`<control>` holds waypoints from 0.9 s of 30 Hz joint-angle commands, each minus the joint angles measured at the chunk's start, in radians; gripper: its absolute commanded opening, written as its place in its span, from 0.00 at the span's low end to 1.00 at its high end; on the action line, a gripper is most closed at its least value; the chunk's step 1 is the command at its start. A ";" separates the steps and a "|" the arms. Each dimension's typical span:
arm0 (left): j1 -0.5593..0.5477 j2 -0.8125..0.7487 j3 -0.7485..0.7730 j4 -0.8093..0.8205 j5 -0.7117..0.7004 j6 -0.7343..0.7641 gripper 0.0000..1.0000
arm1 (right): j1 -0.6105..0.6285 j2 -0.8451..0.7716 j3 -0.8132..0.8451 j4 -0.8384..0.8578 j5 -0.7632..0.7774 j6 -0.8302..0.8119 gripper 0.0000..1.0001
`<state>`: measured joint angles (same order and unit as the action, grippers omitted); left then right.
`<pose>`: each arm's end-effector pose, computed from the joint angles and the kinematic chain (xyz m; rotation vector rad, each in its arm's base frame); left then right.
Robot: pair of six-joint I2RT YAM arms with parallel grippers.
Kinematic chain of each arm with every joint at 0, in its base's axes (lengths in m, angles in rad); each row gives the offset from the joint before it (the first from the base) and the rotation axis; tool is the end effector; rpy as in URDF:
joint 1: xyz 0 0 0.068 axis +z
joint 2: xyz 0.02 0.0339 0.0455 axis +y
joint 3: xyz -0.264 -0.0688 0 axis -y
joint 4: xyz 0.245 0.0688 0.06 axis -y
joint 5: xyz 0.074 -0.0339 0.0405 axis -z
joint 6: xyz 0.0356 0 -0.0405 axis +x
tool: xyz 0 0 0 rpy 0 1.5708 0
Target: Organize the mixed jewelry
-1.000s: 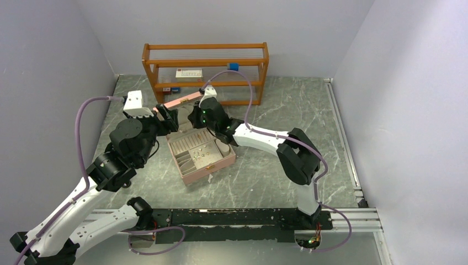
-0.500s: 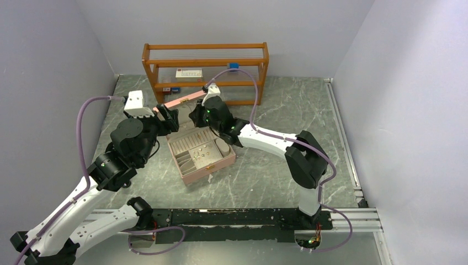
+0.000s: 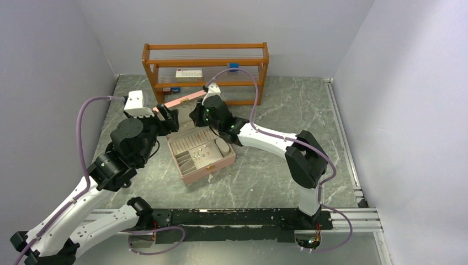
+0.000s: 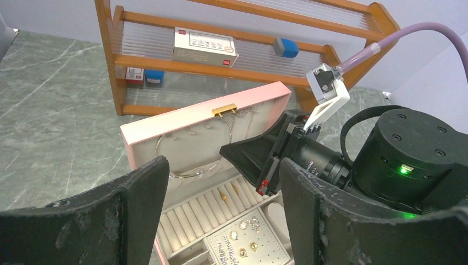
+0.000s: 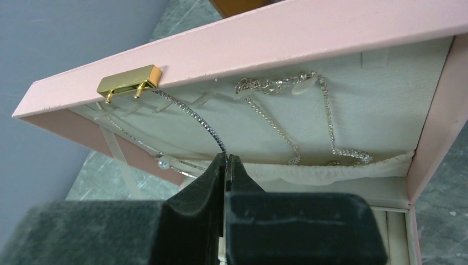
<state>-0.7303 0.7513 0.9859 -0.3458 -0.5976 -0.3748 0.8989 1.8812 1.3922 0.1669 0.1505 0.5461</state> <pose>0.1282 -0.0879 0.3975 -0.1523 1.6665 -0.3345 0.2835 0.3478 0.2682 -0.2411 1.9641 0.8297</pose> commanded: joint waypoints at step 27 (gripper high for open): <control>-0.004 0.002 -0.009 -0.019 0.031 -0.011 0.78 | -0.003 -0.062 -0.060 -0.111 0.091 0.330 0.49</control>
<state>-0.7303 0.7574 0.9859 -0.3504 -0.5896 -0.3752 0.8978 1.8938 1.3834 0.0761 0.1741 0.7185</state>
